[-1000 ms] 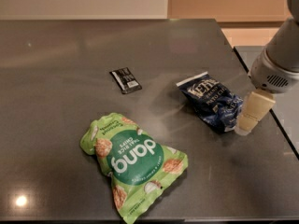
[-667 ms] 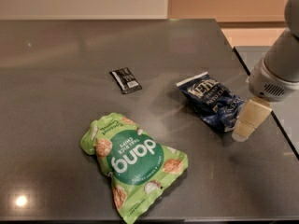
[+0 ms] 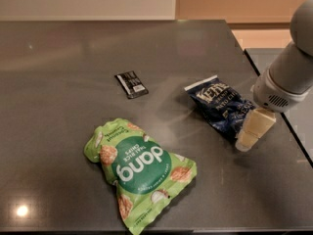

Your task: Move blue chip bag near green rice chip bag

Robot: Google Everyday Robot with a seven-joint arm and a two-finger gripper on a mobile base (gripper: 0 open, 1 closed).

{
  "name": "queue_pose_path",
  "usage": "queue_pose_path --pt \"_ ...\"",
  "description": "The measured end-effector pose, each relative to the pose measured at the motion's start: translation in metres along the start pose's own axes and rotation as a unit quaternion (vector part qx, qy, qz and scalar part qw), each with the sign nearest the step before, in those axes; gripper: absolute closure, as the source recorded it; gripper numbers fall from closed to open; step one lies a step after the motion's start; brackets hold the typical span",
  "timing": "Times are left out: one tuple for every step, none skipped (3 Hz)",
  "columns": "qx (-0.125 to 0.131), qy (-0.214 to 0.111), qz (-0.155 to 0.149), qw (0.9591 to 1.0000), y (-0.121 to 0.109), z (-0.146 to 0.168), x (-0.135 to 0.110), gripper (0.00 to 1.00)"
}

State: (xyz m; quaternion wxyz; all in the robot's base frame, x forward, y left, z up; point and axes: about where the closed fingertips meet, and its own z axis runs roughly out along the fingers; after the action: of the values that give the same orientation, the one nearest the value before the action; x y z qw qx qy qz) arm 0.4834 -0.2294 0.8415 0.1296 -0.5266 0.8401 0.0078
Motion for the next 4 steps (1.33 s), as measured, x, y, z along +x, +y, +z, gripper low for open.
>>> queue_pose_path --pt "-0.005 -0.004 0.002 1.0000 0.000 0.006 -0.003 0.18" --pt "-0.009 -0.009 0.001 0.9999 0.003 0.006 -0.006 0.41" --pt "-0.013 -0.016 -0.002 0.9998 0.006 0.001 -0.013 0.65" --pt "-0.016 -0.031 -0.015 0.9993 0.012 -0.012 -0.029 0.88"
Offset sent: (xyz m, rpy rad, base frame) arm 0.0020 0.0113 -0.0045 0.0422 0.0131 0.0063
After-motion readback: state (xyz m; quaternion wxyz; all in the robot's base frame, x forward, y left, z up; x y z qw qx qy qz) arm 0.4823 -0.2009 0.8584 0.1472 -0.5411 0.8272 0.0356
